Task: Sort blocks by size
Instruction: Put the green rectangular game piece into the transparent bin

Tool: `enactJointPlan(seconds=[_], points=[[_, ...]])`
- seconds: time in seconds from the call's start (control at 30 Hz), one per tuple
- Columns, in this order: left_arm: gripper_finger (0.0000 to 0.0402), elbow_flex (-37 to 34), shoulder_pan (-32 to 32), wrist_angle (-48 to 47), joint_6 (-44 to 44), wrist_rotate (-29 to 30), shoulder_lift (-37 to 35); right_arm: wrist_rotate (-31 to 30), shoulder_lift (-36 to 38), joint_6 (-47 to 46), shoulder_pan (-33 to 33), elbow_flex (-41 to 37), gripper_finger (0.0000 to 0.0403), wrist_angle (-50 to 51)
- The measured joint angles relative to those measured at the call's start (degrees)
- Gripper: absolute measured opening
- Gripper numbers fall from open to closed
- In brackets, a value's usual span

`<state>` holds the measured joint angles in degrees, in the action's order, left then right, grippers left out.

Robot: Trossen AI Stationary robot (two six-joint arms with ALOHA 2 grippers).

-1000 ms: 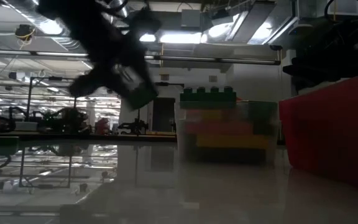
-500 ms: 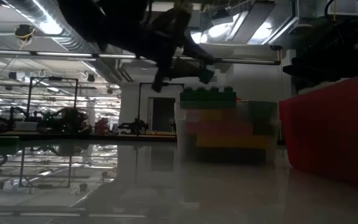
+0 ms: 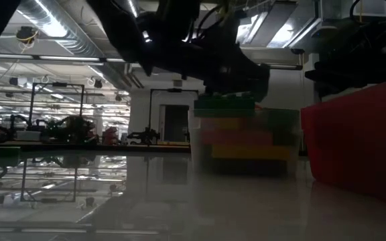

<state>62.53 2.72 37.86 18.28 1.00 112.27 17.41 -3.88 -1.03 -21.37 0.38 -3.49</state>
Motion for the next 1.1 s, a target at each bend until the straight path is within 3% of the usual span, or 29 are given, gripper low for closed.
enactJointPlan(seconds=[0.3,0.63,1.1], points=[[0.0126,0.9,-0.4,-6.8,-8.3,-2.0,0.8,0.0,0.0,0.0,0.0,0.0,0.0214,0.0],[0.0127,0.9,-0.4,-6.4,-17.3,-1.9,1.0,0.0,0.0,0.0,0.0,0.0,0.0214,0.0],[0.0128,0.9,-0.6,-4.3,-19.9,-1.9,3.1,0.0,0.0,0.0,0.0,0.0,0.0214,0.0]])
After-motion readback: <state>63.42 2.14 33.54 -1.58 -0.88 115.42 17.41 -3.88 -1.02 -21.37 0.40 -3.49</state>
